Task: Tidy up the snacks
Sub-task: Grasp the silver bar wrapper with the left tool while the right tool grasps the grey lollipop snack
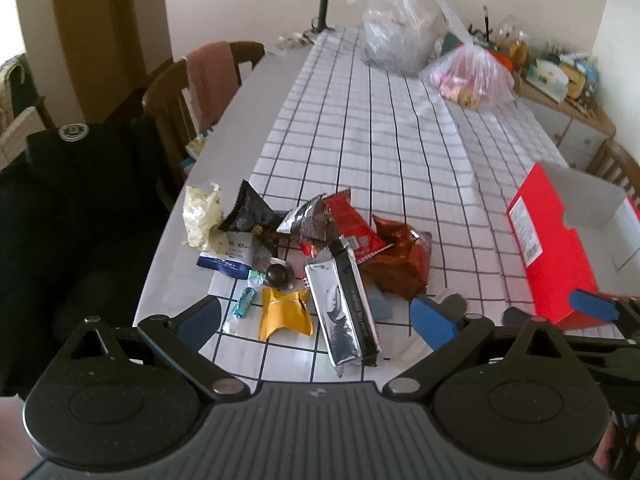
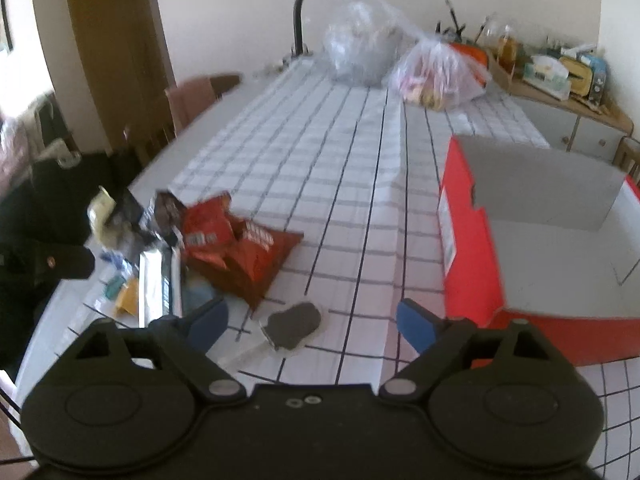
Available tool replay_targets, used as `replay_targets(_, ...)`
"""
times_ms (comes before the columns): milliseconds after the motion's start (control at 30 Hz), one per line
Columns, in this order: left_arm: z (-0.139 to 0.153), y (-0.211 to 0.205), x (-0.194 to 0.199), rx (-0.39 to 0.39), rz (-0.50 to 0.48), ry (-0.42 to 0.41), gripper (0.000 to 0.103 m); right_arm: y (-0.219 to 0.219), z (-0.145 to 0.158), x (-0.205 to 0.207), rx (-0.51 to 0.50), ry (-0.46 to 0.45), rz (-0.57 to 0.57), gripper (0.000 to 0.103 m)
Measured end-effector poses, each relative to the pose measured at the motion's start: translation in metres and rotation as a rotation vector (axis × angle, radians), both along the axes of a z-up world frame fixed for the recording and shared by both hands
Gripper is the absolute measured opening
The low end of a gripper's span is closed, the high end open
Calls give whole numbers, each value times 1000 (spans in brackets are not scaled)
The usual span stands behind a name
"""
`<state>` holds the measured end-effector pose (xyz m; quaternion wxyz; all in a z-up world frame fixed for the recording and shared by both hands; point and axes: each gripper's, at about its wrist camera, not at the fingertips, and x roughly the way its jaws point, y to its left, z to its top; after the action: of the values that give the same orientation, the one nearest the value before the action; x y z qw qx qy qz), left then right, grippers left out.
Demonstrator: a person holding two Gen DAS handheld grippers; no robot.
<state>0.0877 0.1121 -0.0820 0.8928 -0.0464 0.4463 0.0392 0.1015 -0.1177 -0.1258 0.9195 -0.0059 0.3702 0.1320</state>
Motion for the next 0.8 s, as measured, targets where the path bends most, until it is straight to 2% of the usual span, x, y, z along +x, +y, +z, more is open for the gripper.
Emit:
replay_targets(267, -35, 1, 33, -4, -31, 78, 101, 21, -34, 29, -46, 88, -9, 79)
replay_targets(500, -58, 4, 55, -12, -32, 129, 91, 31, -56, 53, -58, 159, -43, 72)
replay_targets(800, -75, 8, 78, -77, -10, 201, 91, 41, -60, 63, -26, 196, -83, 69)
